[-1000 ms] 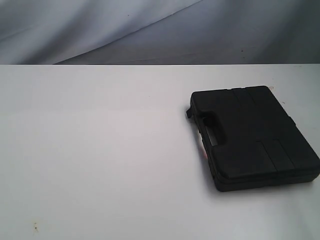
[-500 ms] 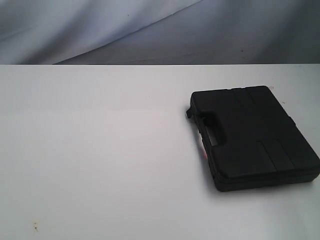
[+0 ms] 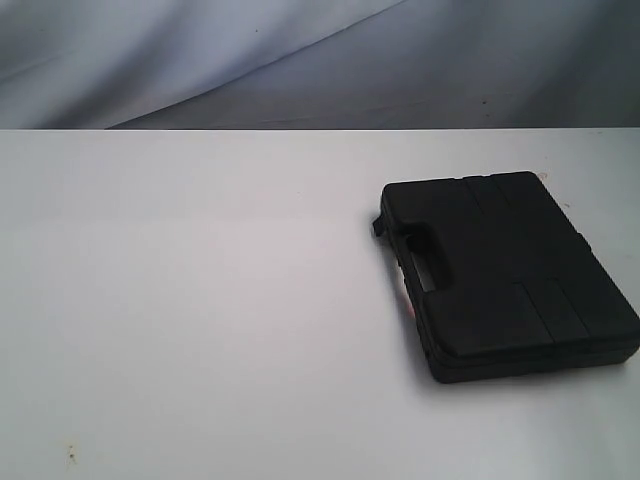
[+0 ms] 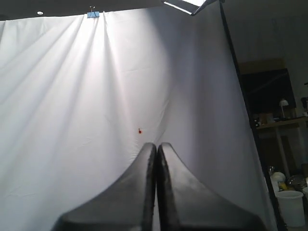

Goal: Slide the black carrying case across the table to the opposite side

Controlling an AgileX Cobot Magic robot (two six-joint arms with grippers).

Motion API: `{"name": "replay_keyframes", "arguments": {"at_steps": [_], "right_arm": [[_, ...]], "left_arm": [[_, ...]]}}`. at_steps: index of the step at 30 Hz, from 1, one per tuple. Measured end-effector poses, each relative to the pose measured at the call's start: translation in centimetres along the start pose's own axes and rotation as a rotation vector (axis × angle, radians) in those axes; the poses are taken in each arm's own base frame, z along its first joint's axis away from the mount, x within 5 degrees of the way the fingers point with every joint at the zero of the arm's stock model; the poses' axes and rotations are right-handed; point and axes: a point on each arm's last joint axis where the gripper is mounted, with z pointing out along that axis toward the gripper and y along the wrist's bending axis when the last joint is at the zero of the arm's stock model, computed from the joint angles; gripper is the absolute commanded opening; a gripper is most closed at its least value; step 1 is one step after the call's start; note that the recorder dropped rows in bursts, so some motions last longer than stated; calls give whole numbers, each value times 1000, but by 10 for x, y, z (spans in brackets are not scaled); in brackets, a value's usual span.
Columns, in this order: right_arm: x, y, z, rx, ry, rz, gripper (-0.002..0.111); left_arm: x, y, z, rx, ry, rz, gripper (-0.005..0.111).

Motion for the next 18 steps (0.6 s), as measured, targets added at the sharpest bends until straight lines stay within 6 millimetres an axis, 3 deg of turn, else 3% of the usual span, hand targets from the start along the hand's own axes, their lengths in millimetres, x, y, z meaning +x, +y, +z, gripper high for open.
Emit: {"name": "replay_keyframes", "arguments": {"at_steps": [11,18], "right_arm": [[3,0,0,-1,31,8,0],[3,-1,0,8,30,144,0]], "left_arm": [[0,0,0,0,0,0,0],[0,0,0,0,0,0,0]]}}
